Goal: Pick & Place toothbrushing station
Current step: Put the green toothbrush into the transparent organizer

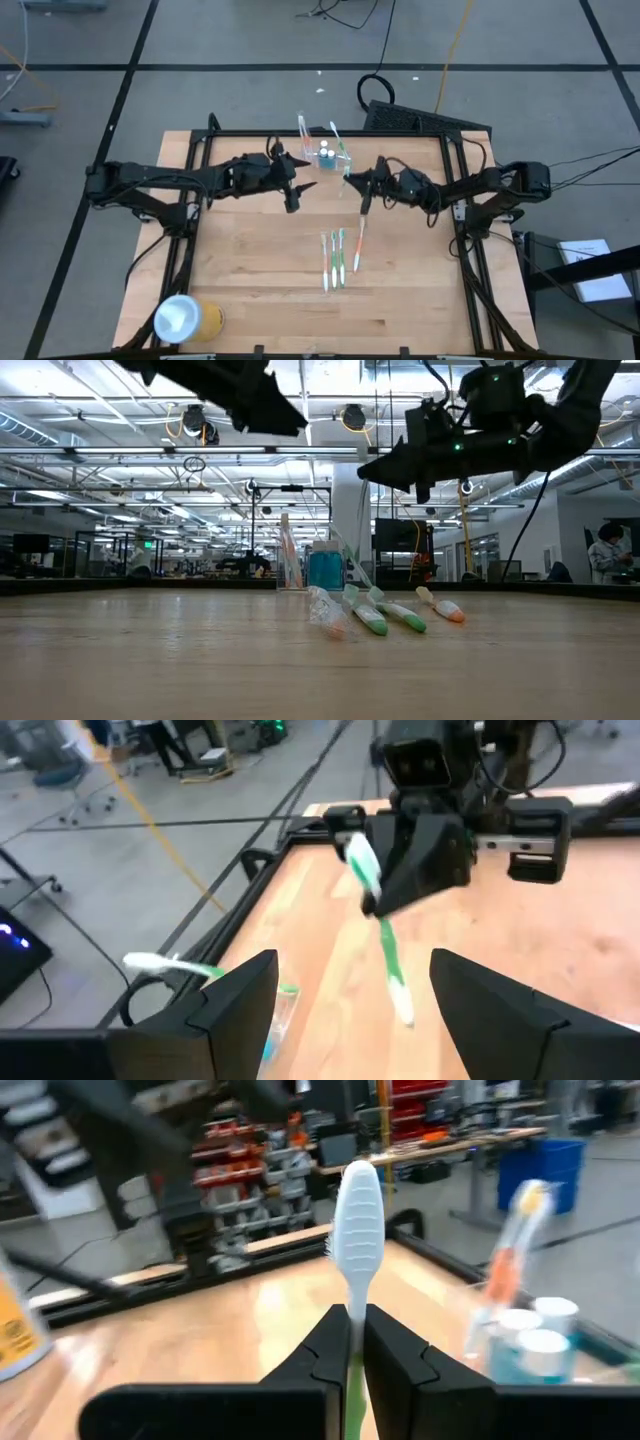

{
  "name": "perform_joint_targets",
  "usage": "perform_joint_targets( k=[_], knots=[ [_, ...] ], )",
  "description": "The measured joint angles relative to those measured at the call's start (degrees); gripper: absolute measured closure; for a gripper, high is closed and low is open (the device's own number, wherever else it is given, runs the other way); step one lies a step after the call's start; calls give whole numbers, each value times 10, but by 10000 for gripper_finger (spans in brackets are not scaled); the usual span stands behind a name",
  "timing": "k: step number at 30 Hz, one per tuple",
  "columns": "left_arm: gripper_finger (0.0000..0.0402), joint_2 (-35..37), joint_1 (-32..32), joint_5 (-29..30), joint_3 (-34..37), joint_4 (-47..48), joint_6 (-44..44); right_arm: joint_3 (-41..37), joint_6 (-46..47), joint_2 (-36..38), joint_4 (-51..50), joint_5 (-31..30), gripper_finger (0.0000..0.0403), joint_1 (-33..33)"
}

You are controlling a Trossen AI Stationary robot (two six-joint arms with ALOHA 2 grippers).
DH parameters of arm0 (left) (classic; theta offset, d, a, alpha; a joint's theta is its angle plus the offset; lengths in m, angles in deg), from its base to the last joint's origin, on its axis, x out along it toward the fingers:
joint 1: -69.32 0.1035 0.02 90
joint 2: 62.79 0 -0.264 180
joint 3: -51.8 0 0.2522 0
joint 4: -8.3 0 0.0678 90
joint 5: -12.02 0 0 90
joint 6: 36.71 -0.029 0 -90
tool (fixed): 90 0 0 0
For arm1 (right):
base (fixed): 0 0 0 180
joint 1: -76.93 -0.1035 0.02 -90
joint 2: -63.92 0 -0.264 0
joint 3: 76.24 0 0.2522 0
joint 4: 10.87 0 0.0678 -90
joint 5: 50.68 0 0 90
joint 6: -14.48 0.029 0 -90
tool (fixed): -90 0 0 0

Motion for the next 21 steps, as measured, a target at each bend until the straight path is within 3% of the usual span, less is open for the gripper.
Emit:
perform_joint_targets(
  k=[4,7,15,21],
  knots=[
    [130,20,39,-37,39,-24,16,15,0,0,5,9,390,50],
    [130,32,62,-62,68,-67,28,47,0,0,-4,55,390,83],
    [130,36,106,-68,125,-124,57,202,-52,-1,-278,62,390,166],
    [130,36,113,-69,125,-123,59,244,-85,-3,-312,60,390,189]
  ],
)
